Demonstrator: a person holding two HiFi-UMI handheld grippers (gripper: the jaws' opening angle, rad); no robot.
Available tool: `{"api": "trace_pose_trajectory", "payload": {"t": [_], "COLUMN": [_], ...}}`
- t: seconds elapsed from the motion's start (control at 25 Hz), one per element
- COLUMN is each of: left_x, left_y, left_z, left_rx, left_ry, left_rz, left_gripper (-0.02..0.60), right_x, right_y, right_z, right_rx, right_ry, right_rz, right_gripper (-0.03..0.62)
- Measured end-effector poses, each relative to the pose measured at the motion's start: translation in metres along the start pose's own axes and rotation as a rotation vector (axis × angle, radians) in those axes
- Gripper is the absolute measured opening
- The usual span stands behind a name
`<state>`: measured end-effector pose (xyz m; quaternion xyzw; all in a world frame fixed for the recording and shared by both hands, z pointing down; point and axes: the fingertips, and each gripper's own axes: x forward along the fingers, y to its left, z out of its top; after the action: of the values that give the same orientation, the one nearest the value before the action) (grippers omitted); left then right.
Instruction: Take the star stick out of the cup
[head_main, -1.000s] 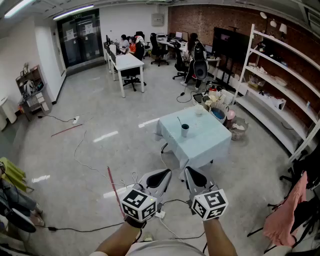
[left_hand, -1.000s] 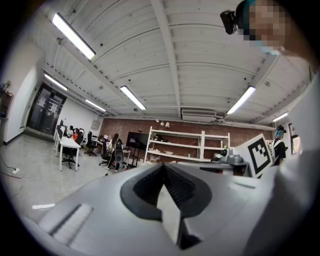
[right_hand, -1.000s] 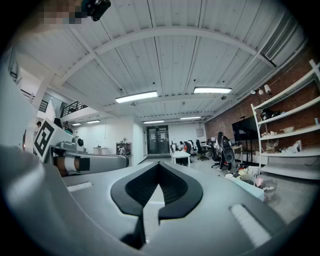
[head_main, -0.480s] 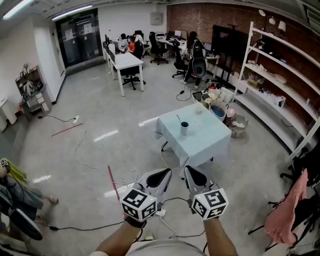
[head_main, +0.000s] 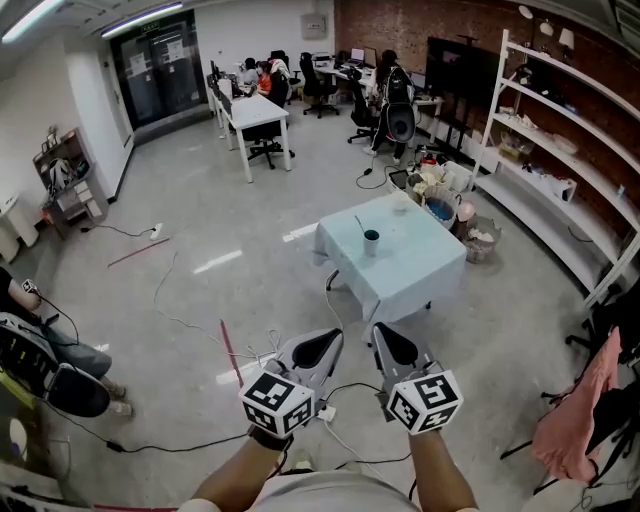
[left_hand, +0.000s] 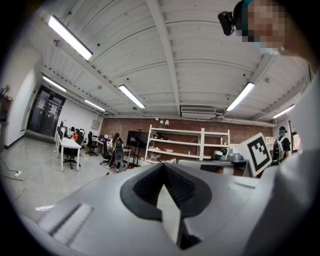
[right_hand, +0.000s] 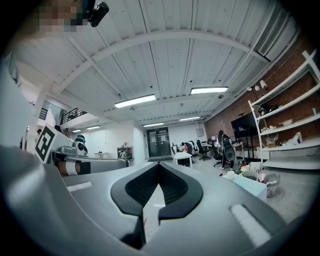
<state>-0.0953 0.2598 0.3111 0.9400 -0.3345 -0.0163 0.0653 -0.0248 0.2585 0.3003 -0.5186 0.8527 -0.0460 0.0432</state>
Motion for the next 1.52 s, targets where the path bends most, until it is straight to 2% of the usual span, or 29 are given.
{"api": "trace_pose_trajectory", "payload": {"t": [0.4,0.6,0.84,1.04,1.24,1.52], "left_x": [0.000,0.005,0.005,0.006,0.025,0.054], "left_y": [-0.020,-0.024,-0.020,-0.007,0.014,0.072], "left_z": [-0.009,0.010,0.006,-0.002,-0.001,0.012], "left_rx": [0.017,0.045,0.022,0.015,0.007,0.006], "left_ry": [-0.002,-0.022,0.005,0.004,-0.014,-0.037], "left_rz": [0.037,0.069,0.099,0.082,0.038,-0.024], "left_gripper": [0.006,0.006,0.006,0.006,0.006,0.006], "right_x": [-0.026,-0.037,-0.034,-0.022,0.003,0.061], "right_y": [-0.010,-0.021,-0.022,-0.016,-0.025,-0.041], "right_z": [-0.005,0.021,0.017,0.004,0.008,0.018], "right_rx": [-0.008,-0.029,-0.008,-0.038,-0.074,-0.088], "right_ry": [-0.009,-0.050,-0.026,-0.013,-0.009,-0.022], "right_rz": [0.012,0.017,0.044,0.033,-0.003,-0.075], "right_gripper": [0.011,0.011,0.011,0.011,0.011,0.011]}}
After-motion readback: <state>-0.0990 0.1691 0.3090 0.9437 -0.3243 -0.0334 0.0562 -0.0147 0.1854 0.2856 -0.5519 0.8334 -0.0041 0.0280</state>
